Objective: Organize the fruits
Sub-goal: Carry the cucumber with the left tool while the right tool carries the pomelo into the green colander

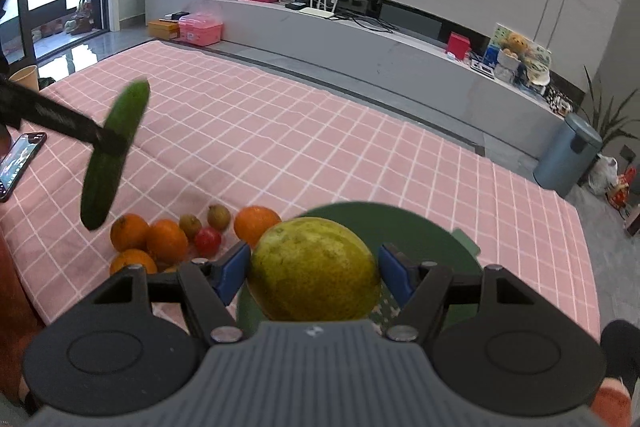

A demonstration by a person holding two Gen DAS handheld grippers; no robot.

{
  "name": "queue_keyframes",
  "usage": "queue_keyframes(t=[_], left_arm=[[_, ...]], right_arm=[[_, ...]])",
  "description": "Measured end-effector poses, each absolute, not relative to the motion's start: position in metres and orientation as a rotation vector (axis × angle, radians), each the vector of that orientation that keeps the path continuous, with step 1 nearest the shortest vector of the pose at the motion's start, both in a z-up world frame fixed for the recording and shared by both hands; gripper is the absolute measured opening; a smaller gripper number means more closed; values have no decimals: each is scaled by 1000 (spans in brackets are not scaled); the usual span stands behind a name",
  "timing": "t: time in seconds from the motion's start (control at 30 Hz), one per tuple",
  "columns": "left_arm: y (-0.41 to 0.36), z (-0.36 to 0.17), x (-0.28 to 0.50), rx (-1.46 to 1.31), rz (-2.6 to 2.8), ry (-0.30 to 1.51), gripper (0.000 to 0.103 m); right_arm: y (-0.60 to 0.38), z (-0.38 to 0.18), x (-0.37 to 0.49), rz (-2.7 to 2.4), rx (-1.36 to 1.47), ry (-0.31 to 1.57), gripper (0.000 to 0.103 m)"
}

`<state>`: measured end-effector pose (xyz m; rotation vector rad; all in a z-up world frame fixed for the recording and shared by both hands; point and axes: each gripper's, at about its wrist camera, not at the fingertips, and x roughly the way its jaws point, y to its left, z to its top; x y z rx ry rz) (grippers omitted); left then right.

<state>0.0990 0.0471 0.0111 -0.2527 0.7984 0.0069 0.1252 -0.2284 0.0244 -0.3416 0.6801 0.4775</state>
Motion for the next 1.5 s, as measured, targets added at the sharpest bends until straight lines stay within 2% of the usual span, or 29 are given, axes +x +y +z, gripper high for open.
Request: queue_keyframes(t=[0.33, 0.57, 0.93, 1.5], left_arm=[[-18, 46, 117, -298, -265, 760, 41], [-64, 30, 157, -355, -372, 822, 41], [-100, -7, 186, -237, -366, 987, 41], [-131, -32, 205, -89, -361, 1041, 41]], right_arm=[[-260, 20, 129, 465, -312, 728, 67], [-273, 9, 138, 462, -373, 761, 67], [-276, -26, 164, 486, -582, 773, 67], [-265, -43, 187, 558, -618, 833, 67]])
